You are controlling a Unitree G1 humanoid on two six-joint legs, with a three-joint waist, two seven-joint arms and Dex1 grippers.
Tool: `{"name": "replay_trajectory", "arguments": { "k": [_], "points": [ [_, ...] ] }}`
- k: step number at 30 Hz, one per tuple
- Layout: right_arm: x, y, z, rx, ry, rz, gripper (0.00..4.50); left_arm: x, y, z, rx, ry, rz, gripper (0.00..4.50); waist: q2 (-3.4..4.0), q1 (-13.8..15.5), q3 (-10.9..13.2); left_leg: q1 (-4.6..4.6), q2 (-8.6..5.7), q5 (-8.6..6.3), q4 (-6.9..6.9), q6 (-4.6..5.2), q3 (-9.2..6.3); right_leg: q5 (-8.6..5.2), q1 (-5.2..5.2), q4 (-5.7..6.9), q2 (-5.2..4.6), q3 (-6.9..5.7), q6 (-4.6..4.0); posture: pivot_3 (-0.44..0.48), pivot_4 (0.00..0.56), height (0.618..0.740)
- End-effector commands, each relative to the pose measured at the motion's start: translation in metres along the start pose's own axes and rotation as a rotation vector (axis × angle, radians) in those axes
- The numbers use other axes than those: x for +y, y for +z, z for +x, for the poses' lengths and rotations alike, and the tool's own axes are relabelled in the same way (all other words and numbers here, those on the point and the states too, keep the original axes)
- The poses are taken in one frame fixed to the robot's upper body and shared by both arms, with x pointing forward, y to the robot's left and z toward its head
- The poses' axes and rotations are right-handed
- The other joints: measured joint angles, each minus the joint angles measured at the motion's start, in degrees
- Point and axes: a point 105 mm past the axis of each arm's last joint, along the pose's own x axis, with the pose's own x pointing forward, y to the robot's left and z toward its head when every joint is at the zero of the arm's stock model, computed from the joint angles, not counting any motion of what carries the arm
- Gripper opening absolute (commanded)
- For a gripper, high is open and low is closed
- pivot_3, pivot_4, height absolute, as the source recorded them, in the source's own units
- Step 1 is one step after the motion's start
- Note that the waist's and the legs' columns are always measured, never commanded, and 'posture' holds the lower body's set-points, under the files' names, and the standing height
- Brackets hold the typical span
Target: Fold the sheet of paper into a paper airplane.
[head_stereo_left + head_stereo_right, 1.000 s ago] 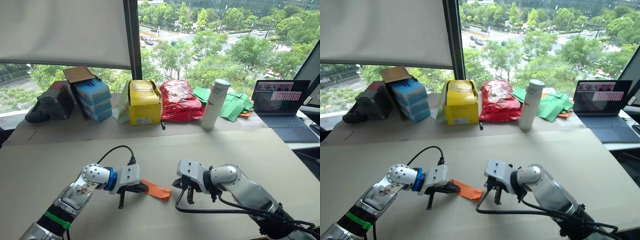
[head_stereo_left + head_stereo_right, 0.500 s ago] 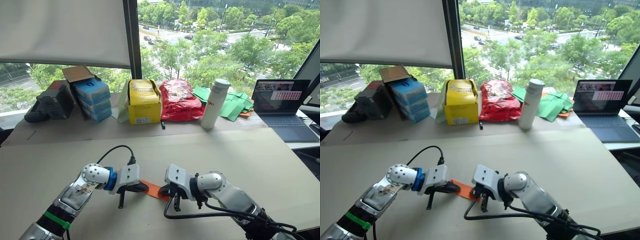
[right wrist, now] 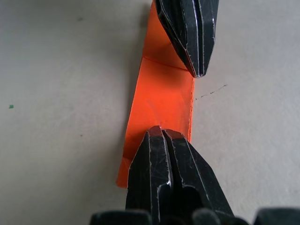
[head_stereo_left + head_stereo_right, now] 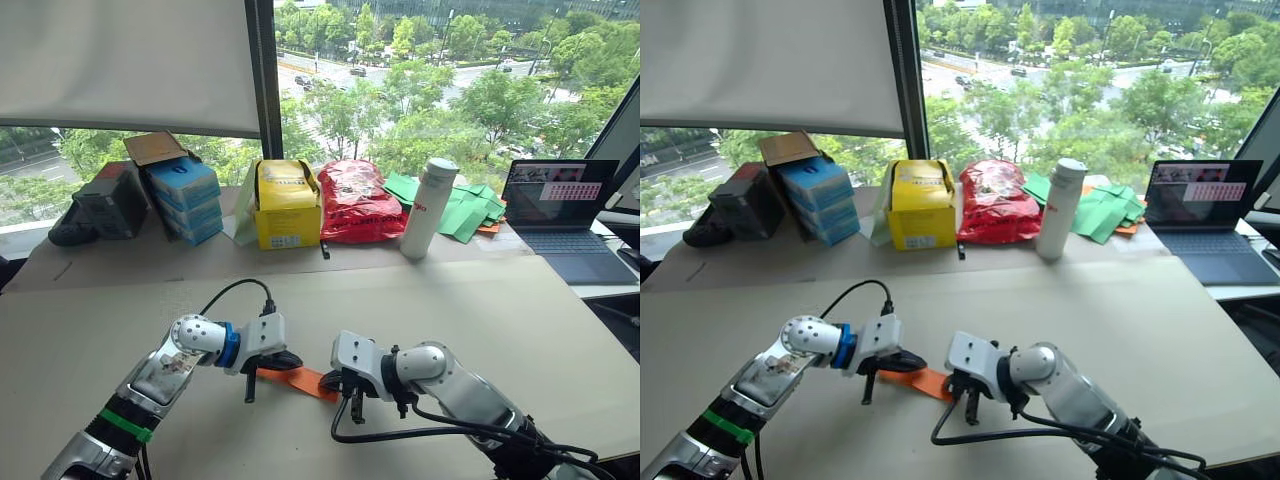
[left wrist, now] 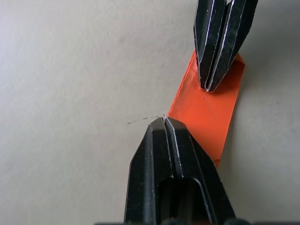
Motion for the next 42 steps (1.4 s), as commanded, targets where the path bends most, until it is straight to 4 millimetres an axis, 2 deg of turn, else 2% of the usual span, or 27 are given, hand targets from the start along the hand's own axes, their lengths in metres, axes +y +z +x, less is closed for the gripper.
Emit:
{"name": "replay_trajectory", "arguments": {
  "k": [1, 6, 12, 21, 28, 37, 41, 42],
  "points": [
    [0.004, -0.028, 0.003, 0.113, 0.009, 0.063, 0.02, -0.003, -0.002, 0.005, 0.019, -0.033, 0.040, 0.00, 0.00, -0.08, 0.00, 0.00, 0.00, 0.00, -0.01, 0.00, 0.01, 0.00, 0.00, 0.00, 0.00, 0.01, 0.00, 0.000, 0.150, 0.740],
    [0.003, -0.028, 0.002, 0.120, 0.003, 0.067, 0.02, -0.005, -0.012, 0.009, 0.064, -0.057, 0.065, 0.00, -0.01, 0.01, -0.01, 0.01, 0.00, 0.00, -0.01, 0.00, -0.02, 0.00, 0.01, -0.03, -0.02, 0.03, 0.00, 0.000, 0.150, 0.740],
    [0.002, -0.028, 0.002, 0.128, -0.001, 0.069, 0.02, -0.004, -0.035, 0.004, 0.146, -0.054, 0.068, 0.00, 0.00, 0.04, -0.01, 0.11, 0.00, 0.00, -0.01, 0.00, -0.03, 0.00, 0.01, -0.04, -0.02, 0.03, 0.00, 0.000, 0.150, 0.740],
    [0.000, -0.029, 0.002, 0.141, 0.002, 0.068, 0.02, -0.006, -0.052, -0.023, 0.186, 0.002, 0.010, 0.00, 0.00, -0.63, -0.02, 0.16, 0.03, 0.00, -0.04, 0.00, -0.03, 0.00, 0.00, -0.03, -0.01, 0.03, 0.00, 0.000, 0.150, 0.740],
    [-0.001, -0.029, 0.003, 0.141, 0.006, 0.062, 0.02, -0.009, -0.065, -0.034, 0.223, 0.031, -0.011, 0.00, 0.03, -0.97, -0.05, 0.22, 0.04, 0.00, -0.08, 0.00, -0.03, -0.01, 0.01, -0.03, -0.01, 0.01, 0.01, 0.000, 0.150, 0.740],
    [-0.003, -0.026, 0.002, 0.134, 0.007, 0.047, 0.02, -0.004, -0.061, -0.033, 0.200, 0.064, -0.004, 0.00, 0.07, -0.97, -0.08, 0.23, 0.04, 0.00, -0.09, -0.01, -0.03, -0.01, 0.02, -0.03, -0.02, 0.02, 0.01, 0.000, 0.150, 0.740],
    [-0.007, -0.011, 0.000, 0.063, -0.017, 0.015, 0.02, 0.006, -0.050, -0.041, 0.136, 0.133, -0.034, 0.00, 0.06, -0.97, -0.07, 0.22, 0.04, 0.00, -0.09, -0.01, -0.03, -0.01, 0.00, -0.03, -0.02, 0.02, 0.01, 0.000, 0.150, 0.740],
    [-0.008, -0.001, -0.003, 0.021, -0.030, 0.010, 0.02, 0.014, -0.043, -0.048, 0.101, 0.182, -0.049, 0.00, 0.05, -0.98, -0.05, 0.21, 0.04, 0.01, -0.08, -0.01, -0.04, -0.01, -0.01, -0.03, -0.02, 0.02, 0.01, 0.000, 0.150, 0.740]
  ]
}}
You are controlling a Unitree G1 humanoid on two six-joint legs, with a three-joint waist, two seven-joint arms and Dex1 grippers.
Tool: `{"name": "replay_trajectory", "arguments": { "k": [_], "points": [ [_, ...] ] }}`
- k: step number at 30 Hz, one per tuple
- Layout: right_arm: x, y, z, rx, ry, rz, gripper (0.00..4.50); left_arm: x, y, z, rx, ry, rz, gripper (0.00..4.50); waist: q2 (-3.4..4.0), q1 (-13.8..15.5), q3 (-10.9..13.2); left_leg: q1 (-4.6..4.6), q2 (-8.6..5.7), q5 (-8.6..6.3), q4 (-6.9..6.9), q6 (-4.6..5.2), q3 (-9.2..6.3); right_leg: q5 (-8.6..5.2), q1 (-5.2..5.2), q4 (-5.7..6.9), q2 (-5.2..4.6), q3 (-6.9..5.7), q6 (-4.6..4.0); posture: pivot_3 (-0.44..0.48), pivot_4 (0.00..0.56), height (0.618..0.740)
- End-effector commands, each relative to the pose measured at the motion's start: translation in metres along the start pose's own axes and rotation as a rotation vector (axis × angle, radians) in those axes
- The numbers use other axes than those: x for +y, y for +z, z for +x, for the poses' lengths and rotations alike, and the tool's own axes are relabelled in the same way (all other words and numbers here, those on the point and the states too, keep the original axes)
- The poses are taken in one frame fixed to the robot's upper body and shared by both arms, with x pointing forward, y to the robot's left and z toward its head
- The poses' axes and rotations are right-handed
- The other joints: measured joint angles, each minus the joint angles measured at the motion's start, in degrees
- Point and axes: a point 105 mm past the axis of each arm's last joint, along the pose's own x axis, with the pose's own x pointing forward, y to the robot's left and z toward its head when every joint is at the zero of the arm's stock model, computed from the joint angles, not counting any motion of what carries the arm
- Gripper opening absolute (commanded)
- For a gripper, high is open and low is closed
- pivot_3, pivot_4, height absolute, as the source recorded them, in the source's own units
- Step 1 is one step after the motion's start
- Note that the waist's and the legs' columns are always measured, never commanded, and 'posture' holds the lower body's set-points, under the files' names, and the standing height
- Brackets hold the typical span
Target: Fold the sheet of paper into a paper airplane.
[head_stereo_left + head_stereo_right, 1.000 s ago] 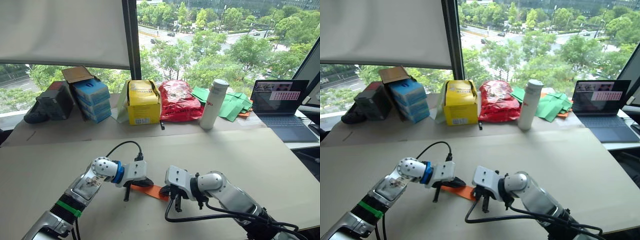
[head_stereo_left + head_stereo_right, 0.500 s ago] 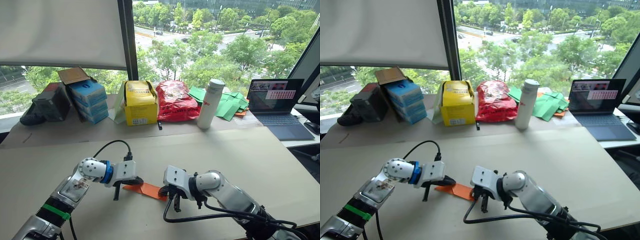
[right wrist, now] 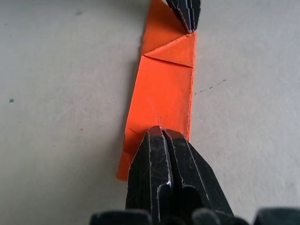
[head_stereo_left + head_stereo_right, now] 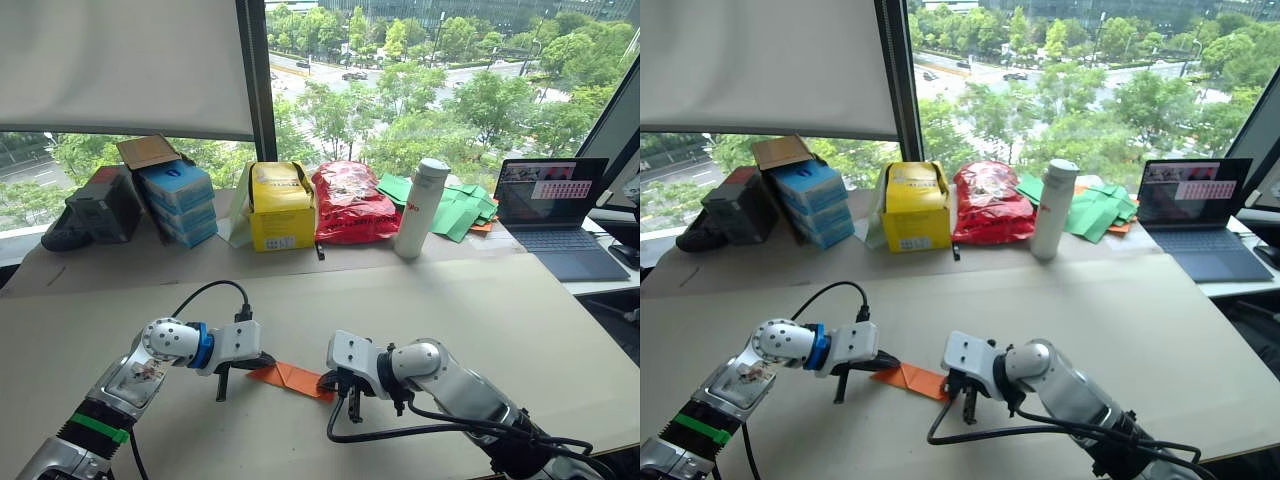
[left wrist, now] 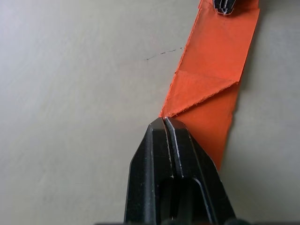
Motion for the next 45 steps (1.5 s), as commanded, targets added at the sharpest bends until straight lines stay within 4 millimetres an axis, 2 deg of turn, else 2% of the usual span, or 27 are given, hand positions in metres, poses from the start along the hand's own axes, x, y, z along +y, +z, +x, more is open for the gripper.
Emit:
{"name": "replay_trajectory", "arguments": {
  "k": [1, 5, 8, 10, 12, 21, 24, 26, 35, 39, 45],
  "points": [
    [-0.007, 0.005, -0.008, -0.035, -0.047, 0.017, 0.02, 0.015, -0.002, -0.016, -0.033, 0.111, -0.109, 0.00, -0.04, -0.02, 0.08, -0.01, 0.00, 0.00, 0.00, 0.00, 0.00, 0.00, -0.01, 0.00, 0.00, 0.00, 0.00, 0.000, 0.150, 0.740],
    [-0.010, 0.028, -0.024, -0.138, -0.090, -0.007, 0.02, 0.019, 0.021, -0.039, -0.165, 0.182, -0.209, 0.00, -0.17, -0.16, 0.22, -0.60, -0.01, 0.03, 0.03, -0.05, 0.02, 0.01, -0.45, 0.15, 0.02, 0.00, -0.01, 0.000, 0.150, 0.740],
    [-0.007, 0.040, -0.036, -0.206, -0.097, -0.013, 0.02, 0.000, 0.027, -0.047, -0.207, 0.141, -0.281, 0.00, -0.18, -0.29, 0.22, -1.34, -0.03, 0.35, 0.21, -0.59, 0.01, 0.04, -1.18, 0.34, 0.00, 0.02, -0.04, 0.000, 0.150, 0.740],
    [-0.004, 0.048, -0.044, -0.254, -0.099, -0.011, 0.61, -0.018, 0.026, -0.051, -0.221, 0.103, -0.348, 0.00, -0.17, -0.37, 0.22, -1.54, -0.02, 0.35, 0.16, -0.59, 0.02, 0.04, -1.38, 0.31, -0.01, 0.10, -0.04, 0.000, 0.150, 0.740],
    [-0.001, 0.050, -0.049, -0.275, -0.084, -0.008, 1.25, -0.026, 0.022, -0.051, -0.207, 0.096, -0.373, 0.00, -0.17, -0.24, 0.23, -1.78, -0.02, 0.34, 0.15, -0.58, 0.05, 0.04, -1.62, 0.28, 0.00, 0.13, -0.04, 0.000, 0.150, 0.740],
    [0.036, 0.057, -0.058, -0.350, 0.148, 0.013, 4.39, -0.031, 0.021, -0.051, -0.200, 0.098, -0.391, 0.00, -0.16, 0.79, 0.28, -1.73, -0.02, 0.13, 0.20, -0.20, 0.02, 0.13, -1.51, 0.23, -0.02, 0.08, -0.19, 0.000, 0.150, 0.740],
    [0.047, 0.052, -0.055, -0.339, 0.229, 0.043, 4.50, -0.033, 0.021, -0.054, -0.194, 0.093, -0.396, 0.77, -0.17, 0.63, 0.28, -1.73, -0.02, 0.13, 0.19, -0.21, 0.02, 0.13, -1.54, 0.25, -0.01, 0.07, -0.19, 0.000, 0.150, 0.740],
    [0.050, 0.049, -0.051, -0.327, 0.255, 0.060, 4.50, -0.033, 0.022, -0.057, -0.192, 0.091, -0.398, 1.45, -0.17, 0.51, 0.28, -1.75, -0.02, 0.14, 0.19, -0.22, 0.03, 0.13, -1.55, 0.25, -0.01, 0.08, -0.20, 0.000, 0.150, 0.740],
    [0.030, 0.041, -0.027, -0.302, 0.211, 0.088, 4.50, -0.036, 0.033, -0.067, -0.209, 0.078, -0.417, 4.48, -0.17, 0.49, 0.28, -1.74, -0.02, 0.28, 0.19, -0.46, 0.04, 0.14, -1.58, 0.29, -0.01, 0.08, -0.22, 0.000, 0.150, 0.740],
    [0.019, 0.035, -0.020, -0.286, 0.159, 0.117, 4.50, -0.034, 0.036, -0.067, -0.215, 0.089, -0.407, 4.48, -0.17, 0.54, 0.28, -1.77, -0.02, 0.38, 0.20, -0.65, 0.05, 0.14, -1.59, 0.30, -0.01, 0.08, -0.22, 0.000, 0.150, 0.740],
    [-0.011, 0.029, -0.018, -0.274, 0.027, 0.157, 4.50, -0.024, 0.062, -0.069, -0.242, 0.099, -0.373, 4.48, -0.17, 0.57, 0.28, -1.77, -0.02, 0.42, 0.21, -0.71, 0.04, 0.16, -1.60, 0.35, 0.00, 0.09, -0.24, 0.000, 0.150, 0.740]
  ]
}}
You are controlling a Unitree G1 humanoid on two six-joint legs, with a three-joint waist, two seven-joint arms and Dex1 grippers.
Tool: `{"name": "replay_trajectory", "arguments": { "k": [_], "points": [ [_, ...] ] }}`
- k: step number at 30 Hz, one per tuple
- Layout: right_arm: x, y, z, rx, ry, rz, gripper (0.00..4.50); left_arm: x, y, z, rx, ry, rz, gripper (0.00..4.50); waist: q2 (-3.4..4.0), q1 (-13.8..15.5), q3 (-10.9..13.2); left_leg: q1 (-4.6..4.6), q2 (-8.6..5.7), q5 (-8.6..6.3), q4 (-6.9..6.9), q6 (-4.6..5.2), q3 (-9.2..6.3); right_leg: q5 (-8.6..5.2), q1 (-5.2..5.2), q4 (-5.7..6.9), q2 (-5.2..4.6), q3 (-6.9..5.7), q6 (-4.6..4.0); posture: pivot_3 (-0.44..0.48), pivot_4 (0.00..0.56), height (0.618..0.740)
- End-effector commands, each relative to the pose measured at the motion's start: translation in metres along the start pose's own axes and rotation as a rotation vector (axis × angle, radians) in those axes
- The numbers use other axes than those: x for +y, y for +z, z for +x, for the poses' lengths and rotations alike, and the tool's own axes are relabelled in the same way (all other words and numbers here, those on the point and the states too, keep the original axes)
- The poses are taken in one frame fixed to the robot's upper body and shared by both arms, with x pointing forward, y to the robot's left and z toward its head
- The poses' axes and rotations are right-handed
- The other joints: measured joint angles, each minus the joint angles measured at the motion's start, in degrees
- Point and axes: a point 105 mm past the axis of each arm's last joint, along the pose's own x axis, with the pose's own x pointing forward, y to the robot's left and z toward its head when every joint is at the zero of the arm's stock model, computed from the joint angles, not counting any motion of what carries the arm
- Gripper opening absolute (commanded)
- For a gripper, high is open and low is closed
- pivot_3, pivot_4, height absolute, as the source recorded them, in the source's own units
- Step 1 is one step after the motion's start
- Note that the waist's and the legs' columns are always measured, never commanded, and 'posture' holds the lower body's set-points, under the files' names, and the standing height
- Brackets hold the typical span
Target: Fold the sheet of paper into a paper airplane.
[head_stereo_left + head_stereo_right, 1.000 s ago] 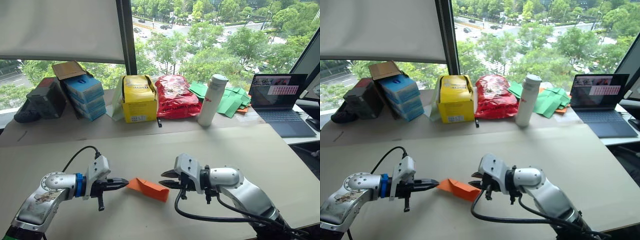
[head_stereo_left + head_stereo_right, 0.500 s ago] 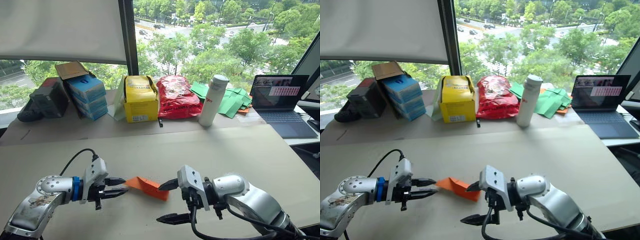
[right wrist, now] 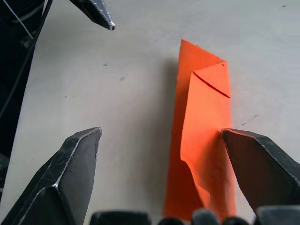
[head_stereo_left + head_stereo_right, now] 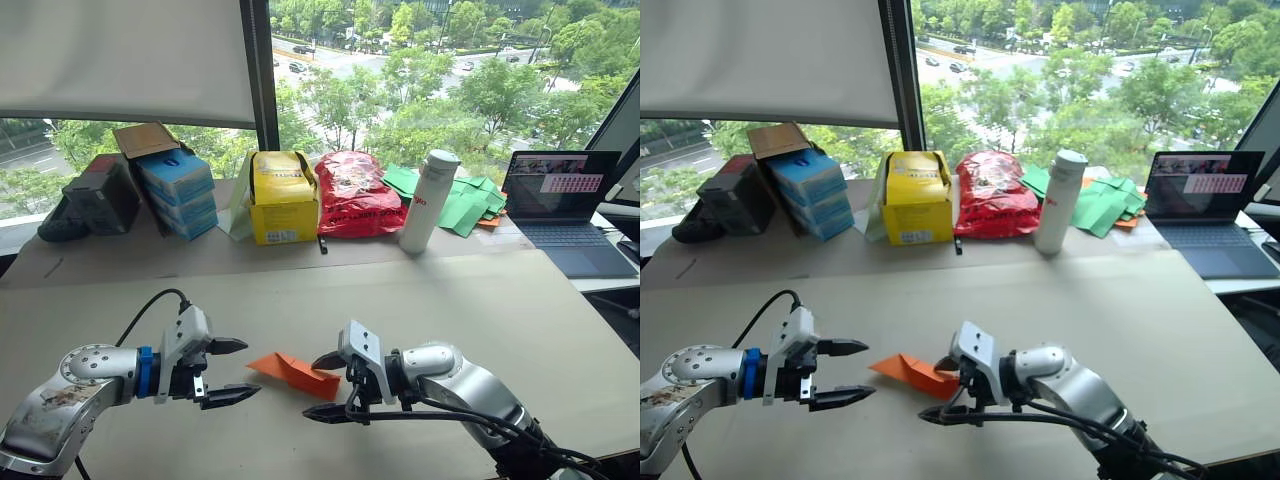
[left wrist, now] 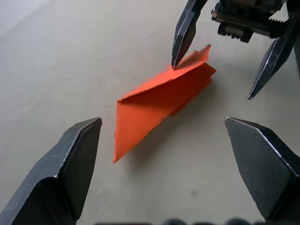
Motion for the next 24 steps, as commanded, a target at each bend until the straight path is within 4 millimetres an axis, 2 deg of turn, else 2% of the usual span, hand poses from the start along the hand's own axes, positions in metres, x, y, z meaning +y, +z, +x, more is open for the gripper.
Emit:
{"name": "replay_trajectory", "arguments": {
  "k": [1, 3, 6, 10, 12, 15, 20, 24],
  "points": [
    [-0.017, 0.011, -0.006, -0.034, -0.082, -0.036, 4.50, -0.002, 0.023, -0.003, -0.028, 0.007, 0.048, 4.48, 0.00, -0.04, 0.00, 0.00, 0.00, 0.00, 0.00, 0.00, 0.00, 0.00, 0.00, 0.02, 0.01, 0.00, 0.00, 0.000, 0.150, 0.740],
    [-0.020, 0.014, -0.007, -0.045, -0.091, -0.053, 4.50, -0.002, 0.024, -0.002, -0.025, 0.007, 0.043, 4.48, 0.00, -0.15, 0.00, 0.01, 0.00, 0.00, 0.00, 0.00, 0.02, 0.00, -0.01, 0.03, 0.01, 0.02, 0.00, 0.000, 0.150, 0.740],
    [-0.013, 0.030, -0.011, -0.108, -0.055, -0.110, 4.50, -0.003, 0.024, -0.001, -0.021, 0.007, 0.038, 4.48, 0.00, -0.52, 0.00, -0.05, -0.01, 0.00, -0.01, -0.01, 0.05, 0.00, -0.13, 0.08, 0.03, 0.04, 0.00, 0.000, 0.150, 0.740],
    [0.017, 0.043, -0.014, -0.138, 0.095, -0.184, 4.50, -0.005, 0.022, 0.000, -0.017, -0.004, 0.032, 4.48, 0.00, -0.74, 0.00, -0.08, 0.00, 0.02, -0.01, -0.03, 0.04, 0.00, -0.17, 0.10, 0.03, 0.04, 0.00, 0.000, 0.150, 0.740],
    [0.034, 0.043, -0.013, -0.126, 0.183, -0.214, 4.50, -0.007, 0.020, 0.001, -0.014, -0.020, 0.026, 4.48, 0.00, -0.75, 0.00, -0.07, 0.00, 0.02, -0.01, -0.02, 0.04, 0.00, -0.16, 0.10, 0.03, 0.04, 0.00, 0.000, 0.150, 0.740],
    [0.046, 0.034, -0.012, -0.069, 0.261, -0.232, 4.50, -0.007, 0.018, 0.002, -0.005, -0.026, 0.027, 4.48, 0.00, -0.74, 0.00, -0.06, 0.00, 0.01, 0.00, -0.02, 0.04, 0.00, -0.14, 0.09, 0.03, 0.02, 0.00, 0.000, 0.150, 0.740],
    [0.042, 0.009, -0.003, 0.042, 0.254, -0.240, 4.50, -0.010, 0.012, 0.000, 0.003, -0.039, 0.018, 4.48, -0.01, -0.73, -0.01, -0.04, 0.00, 0.02, 0.03, -0.02, 0.05, 0.00, -0.12, 0.10, 0.02, 0.03, 0.00, 0.000, 0.150, 0.740],
    [0.028, 0.010, 0.005, 0.041, 0.145, -0.247, 4.50, -0.015, 0.003, -0.005, 0.018, -0.050, 0.009, 4.48, -0.01, -0.94, -0.01, -0.04, 0.00, 0.03, 0.01, -0.04, 0.09, 0.01, -0.18, 0.12, 0.02, 0.07, -0.01, 0.000, 0.150, 0.740]
  ]
}}
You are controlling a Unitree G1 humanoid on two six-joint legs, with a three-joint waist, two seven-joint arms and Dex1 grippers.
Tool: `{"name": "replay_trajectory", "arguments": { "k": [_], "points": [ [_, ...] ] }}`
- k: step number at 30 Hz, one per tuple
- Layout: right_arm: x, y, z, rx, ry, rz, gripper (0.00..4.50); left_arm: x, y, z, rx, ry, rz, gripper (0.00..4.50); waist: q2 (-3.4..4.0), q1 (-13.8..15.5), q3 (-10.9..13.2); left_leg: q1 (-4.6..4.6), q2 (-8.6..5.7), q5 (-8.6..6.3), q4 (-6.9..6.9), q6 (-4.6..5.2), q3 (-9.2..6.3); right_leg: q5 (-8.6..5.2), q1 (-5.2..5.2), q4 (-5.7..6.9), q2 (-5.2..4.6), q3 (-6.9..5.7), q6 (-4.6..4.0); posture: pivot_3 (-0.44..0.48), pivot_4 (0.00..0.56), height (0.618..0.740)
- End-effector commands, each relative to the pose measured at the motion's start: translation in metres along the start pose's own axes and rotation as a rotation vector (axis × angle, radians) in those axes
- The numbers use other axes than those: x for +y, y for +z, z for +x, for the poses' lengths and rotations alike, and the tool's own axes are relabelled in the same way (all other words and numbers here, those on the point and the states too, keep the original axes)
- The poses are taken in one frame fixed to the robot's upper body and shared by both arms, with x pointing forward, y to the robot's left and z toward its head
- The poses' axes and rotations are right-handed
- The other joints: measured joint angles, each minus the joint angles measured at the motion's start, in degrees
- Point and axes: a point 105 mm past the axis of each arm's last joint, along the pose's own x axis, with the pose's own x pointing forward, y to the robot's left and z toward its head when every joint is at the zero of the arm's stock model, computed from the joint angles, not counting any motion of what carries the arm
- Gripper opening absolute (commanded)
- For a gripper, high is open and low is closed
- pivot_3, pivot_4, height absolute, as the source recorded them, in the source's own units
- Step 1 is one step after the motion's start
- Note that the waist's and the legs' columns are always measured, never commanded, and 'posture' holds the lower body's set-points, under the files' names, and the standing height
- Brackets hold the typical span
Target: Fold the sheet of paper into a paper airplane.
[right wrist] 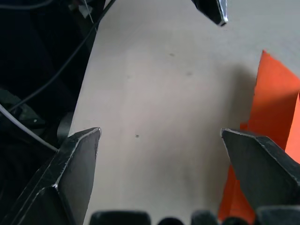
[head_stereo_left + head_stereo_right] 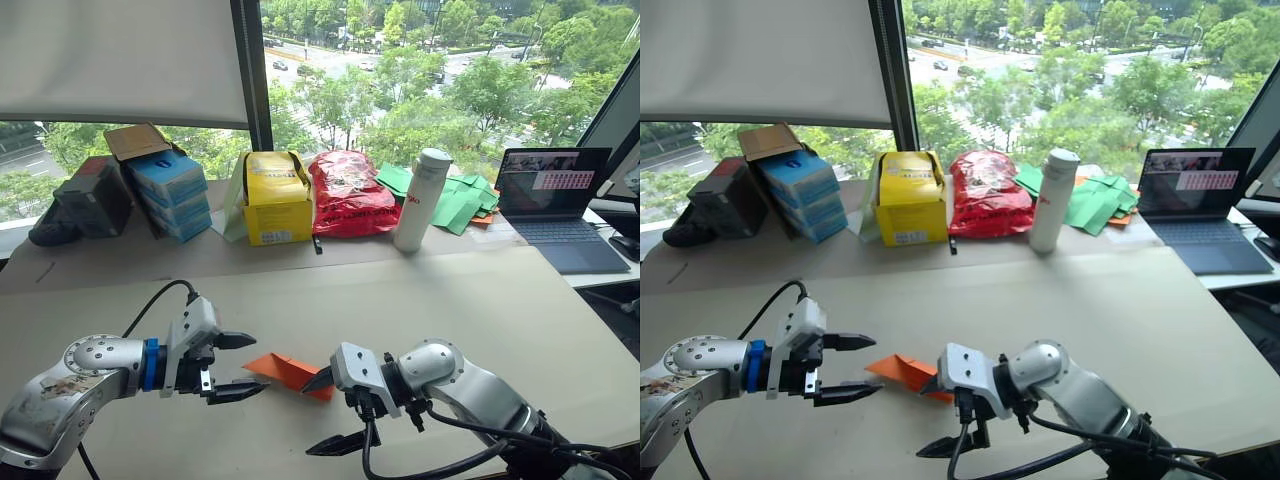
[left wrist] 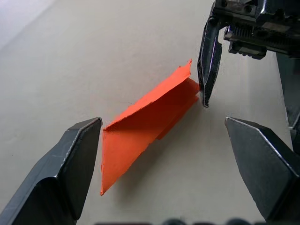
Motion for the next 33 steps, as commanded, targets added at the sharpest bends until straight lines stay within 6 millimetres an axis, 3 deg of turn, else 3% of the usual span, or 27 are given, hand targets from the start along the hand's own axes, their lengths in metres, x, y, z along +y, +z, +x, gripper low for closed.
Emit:
{"name": "replay_trajectory", "arguments": {
  "k": [1, 19, 27, 33],
  "points": [
    [-0.014, 0.009, -0.001, -0.021, -0.105, -0.045, 4.50, -0.005, 0.003, -0.006, 0.003, -0.007, 0.048, 4.48, 0.00, 0.09, 0.00, 0.00, 0.00, 0.01, -0.01, -0.01, 0.01, 0.00, -0.02, 0.02, 0.00, 0.02, -0.01, 0.000, 0.150, 0.740],
    [-0.073, 0.015, -0.008, -0.093, -0.305, 0.144, 4.50, 0.001, -0.001, -0.010, -0.005, 0.050, 0.056, 4.48, 0.00, 0.08, 0.00, 0.00, 0.00, 0.02, 0.01, -0.03, 0.01, 0.04, -0.01, 0.04, 0.01, 0.00, -0.06, 0.000, 0.150, 0.740],
    [-0.073, 0.043, -0.014, -0.164, -0.276, 0.095, 4.50, 0.011, -0.008, -0.019, -0.037, 0.119, 0.045, 4.48, 0.01, 0.05, 0.00, -0.01, 0.00, 0.02, 0.02, -0.02, 0.01, 0.04, -0.01, 0.04, 0.01, -0.01, -0.06, 0.000, 0.150, 0.740],
    [-0.081, 0.060, -0.007, -0.096, -0.319, -0.025, 4.50, 0.012, -0.002, -0.020, -0.088, 0.148, 0.052, 4.48, 0.01, 0.00, 0.00, 0.00, 0.00, 0.04, 0.01, -0.06, 0.00, 0.06, -0.05, 0.09, 0.03, -0.03, -0.09, 0.000, 0.150, 0.740]
  ]
}}
